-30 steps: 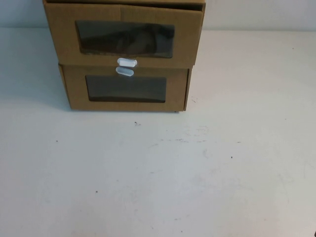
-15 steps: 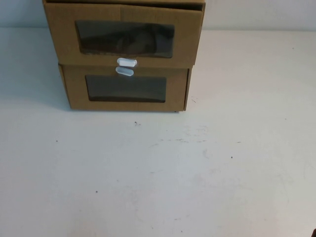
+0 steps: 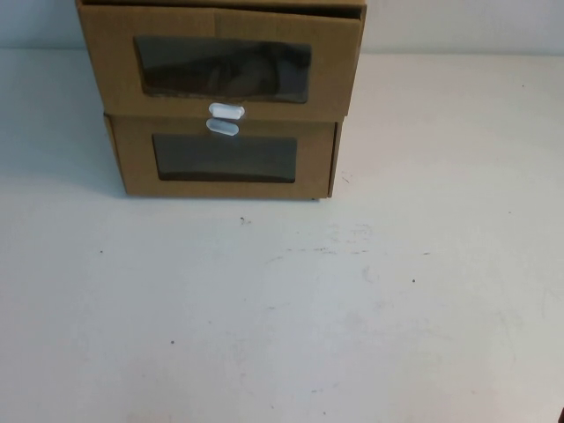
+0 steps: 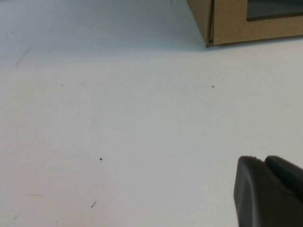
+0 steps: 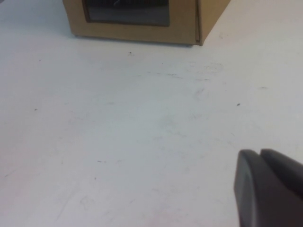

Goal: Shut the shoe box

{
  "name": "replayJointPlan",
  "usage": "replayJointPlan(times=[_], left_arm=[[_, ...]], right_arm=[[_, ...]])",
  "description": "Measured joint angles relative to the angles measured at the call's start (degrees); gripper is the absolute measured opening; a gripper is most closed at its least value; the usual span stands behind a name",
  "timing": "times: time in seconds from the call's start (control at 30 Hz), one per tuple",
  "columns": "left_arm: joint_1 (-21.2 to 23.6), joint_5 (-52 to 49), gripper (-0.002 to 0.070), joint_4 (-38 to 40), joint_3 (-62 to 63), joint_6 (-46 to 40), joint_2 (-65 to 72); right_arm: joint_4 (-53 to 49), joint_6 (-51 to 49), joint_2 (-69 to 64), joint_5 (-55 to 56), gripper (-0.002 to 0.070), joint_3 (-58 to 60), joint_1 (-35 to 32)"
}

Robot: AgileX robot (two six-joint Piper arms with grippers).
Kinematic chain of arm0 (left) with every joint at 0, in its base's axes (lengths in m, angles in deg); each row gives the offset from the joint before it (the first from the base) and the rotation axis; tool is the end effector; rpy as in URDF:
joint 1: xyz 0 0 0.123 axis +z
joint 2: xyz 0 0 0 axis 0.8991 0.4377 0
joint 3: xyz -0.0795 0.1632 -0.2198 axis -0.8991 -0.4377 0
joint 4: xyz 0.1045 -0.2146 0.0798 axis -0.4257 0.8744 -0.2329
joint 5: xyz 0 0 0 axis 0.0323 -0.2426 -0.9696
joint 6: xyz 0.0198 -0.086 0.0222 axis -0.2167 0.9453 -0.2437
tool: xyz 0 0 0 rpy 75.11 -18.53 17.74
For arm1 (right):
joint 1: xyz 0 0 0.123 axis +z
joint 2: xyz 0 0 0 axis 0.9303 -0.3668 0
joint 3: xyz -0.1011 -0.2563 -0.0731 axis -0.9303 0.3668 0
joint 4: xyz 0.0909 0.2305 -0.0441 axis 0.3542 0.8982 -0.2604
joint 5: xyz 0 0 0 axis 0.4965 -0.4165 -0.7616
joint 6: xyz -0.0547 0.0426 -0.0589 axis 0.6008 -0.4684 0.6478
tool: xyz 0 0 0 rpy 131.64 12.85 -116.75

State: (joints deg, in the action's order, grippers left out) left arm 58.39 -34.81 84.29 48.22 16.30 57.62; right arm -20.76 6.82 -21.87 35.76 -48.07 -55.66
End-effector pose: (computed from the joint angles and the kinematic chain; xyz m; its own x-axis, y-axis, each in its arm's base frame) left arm 0.0520 -0.0044 0.1701 -0.2986 0.1227 -0.9465 0.1187 0.9888 0.0907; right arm 0.0358 0.0340 0.2019 -0.3040 -0.0326 -0.9521 -0.4598 0.8803 0.1167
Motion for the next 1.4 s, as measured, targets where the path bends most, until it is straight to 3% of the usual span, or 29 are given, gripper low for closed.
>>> replayJointPlan(times=[0.17,0.4,0.83,1.4], left_arm=[[0.0,0.0,-0.0002,0.0,0.0,0.0,0.0],[0.0,0.0,-0.0002,0.0,0.0,0.0,-0.1],[0.0,0.0,-0.0002,0.0,0.0,0.0,-0.1],[0.0,0.0,-0.0002,0.0,0.0,0.0,-0.1]], right_arm=[[-12.6,-2.5,0.0,4.7,-0.0013,0.0,0.0],[-30.7,-23.7,0.0,8.3,-0.0013,4.9,-1.5],[-33.2,-29.9,0.0,9.5,-0.0013,6.3,-8.2],[-32.8,-24.5,0.0,9.4,-0.0013,6.3,-13.2]])
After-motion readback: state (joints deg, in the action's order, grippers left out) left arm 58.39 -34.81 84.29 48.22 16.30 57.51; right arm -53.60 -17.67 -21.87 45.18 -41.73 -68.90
